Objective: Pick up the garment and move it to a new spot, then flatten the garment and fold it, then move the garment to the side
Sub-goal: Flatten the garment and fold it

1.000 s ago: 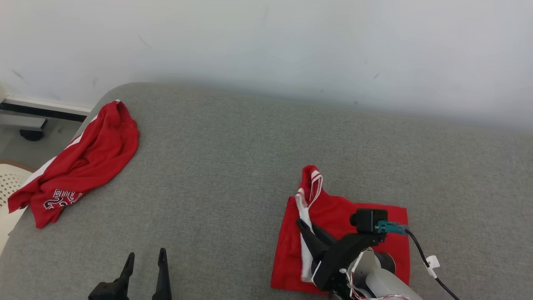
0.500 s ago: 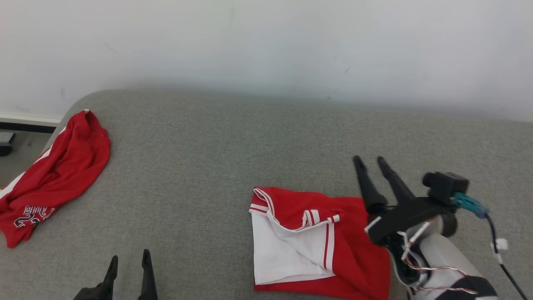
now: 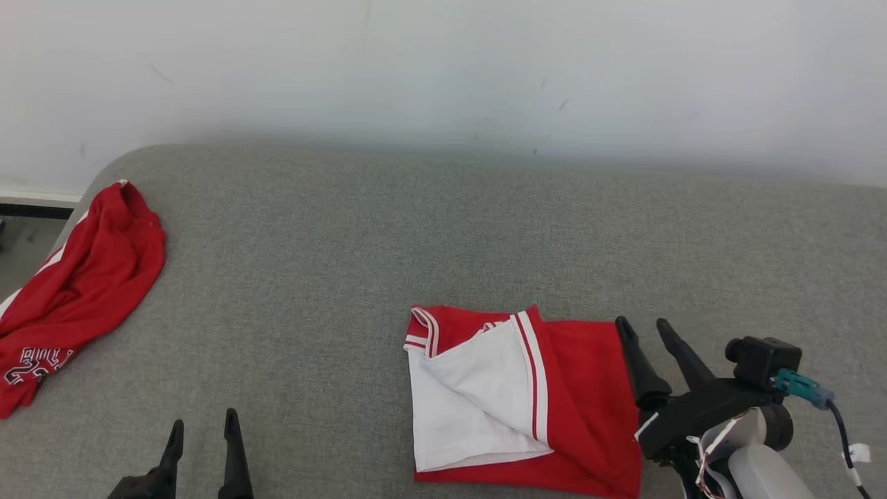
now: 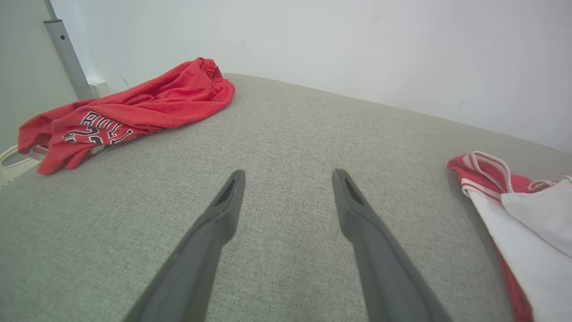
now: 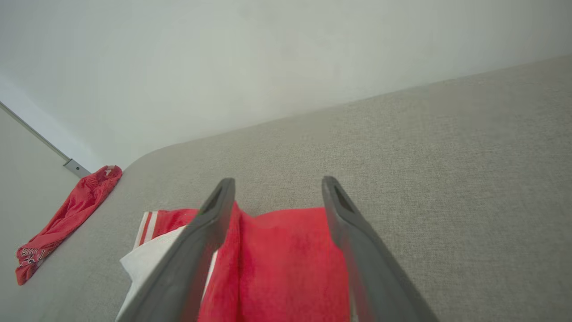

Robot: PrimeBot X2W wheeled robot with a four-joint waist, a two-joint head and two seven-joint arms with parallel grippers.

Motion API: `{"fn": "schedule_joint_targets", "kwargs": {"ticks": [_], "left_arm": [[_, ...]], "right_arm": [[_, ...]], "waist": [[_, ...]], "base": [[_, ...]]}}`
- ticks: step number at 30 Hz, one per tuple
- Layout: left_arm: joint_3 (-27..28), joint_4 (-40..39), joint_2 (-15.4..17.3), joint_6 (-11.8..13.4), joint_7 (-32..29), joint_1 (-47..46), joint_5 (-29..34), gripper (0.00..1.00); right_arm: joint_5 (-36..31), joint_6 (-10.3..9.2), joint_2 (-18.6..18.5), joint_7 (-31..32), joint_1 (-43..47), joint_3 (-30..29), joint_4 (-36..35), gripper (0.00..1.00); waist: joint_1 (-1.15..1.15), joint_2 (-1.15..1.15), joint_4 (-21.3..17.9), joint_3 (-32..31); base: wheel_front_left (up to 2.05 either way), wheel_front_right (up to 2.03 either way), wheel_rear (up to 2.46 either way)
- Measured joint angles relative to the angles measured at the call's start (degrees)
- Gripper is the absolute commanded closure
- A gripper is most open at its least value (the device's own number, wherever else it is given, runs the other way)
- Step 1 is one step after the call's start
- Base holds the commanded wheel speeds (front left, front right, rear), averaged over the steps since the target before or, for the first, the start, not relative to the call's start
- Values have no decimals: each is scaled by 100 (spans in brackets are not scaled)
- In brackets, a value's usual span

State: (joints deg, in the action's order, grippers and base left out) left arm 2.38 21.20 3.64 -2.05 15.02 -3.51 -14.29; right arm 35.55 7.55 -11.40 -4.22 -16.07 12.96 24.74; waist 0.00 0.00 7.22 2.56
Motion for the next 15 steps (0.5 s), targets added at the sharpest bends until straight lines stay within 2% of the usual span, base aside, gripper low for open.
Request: {"fn": "schedule_joint_targets", "kwargs": {"ticks": [9, 15], "left_arm": [[-23, 36, -10, -31, 0, -70, 23, 0], [-115, 58, -32, -57, 0, -140, 40, 0]], "right_arm": [[-119, 0, 224, 335, -73, 276, 58, 0], [-268, 0, 328, 456, -772, 659, 847, 0]], "waist": [[0, 0, 56, 74], [0, 0, 187, 188]], "base": [[0, 0, 0], [0, 0, 0]]}}
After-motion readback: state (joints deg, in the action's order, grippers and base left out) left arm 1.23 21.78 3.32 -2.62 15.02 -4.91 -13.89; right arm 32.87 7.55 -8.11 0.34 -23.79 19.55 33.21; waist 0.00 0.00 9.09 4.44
